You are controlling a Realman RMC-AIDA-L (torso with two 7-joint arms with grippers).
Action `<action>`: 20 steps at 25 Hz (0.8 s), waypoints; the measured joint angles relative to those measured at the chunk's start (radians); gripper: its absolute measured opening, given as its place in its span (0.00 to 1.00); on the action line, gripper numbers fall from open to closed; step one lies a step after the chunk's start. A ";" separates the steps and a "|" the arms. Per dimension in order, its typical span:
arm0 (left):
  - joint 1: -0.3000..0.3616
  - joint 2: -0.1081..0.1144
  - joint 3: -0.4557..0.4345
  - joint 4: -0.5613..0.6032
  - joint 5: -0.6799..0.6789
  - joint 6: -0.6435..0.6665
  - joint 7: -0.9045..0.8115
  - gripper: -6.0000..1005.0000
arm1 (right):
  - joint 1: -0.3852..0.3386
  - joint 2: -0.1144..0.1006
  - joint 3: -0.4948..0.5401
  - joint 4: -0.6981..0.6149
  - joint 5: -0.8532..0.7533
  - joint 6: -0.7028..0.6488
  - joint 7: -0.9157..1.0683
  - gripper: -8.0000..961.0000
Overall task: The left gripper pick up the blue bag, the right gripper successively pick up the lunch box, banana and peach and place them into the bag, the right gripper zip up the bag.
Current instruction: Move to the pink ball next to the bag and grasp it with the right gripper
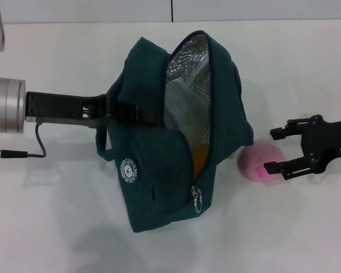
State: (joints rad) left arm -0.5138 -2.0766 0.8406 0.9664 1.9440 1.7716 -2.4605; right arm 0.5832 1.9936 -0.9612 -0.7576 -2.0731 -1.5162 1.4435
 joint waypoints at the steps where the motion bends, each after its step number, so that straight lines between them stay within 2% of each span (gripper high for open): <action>1: -0.002 0.000 0.000 0.000 0.000 0.000 0.000 0.04 | 0.003 0.002 -0.002 0.002 -0.004 0.002 0.000 0.85; 7: -0.006 0.001 0.000 0.000 0.000 0.000 0.001 0.04 | 0.013 0.015 -0.045 0.012 -0.029 0.059 0.002 0.84; 20: -0.006 0.004 -0.012 0.000 -0.001 -0.001 0.001 0.04 | 0.020 0.017 -0.076 0.011 -0.030 0.108 0.014 0.82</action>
State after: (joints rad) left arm -0.5196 -2.0725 0.8288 0.9664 1.9434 1.7706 -2.4591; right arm 0.6033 2.0107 -1.0374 -0.7469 -2.1032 -1.4077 1.4574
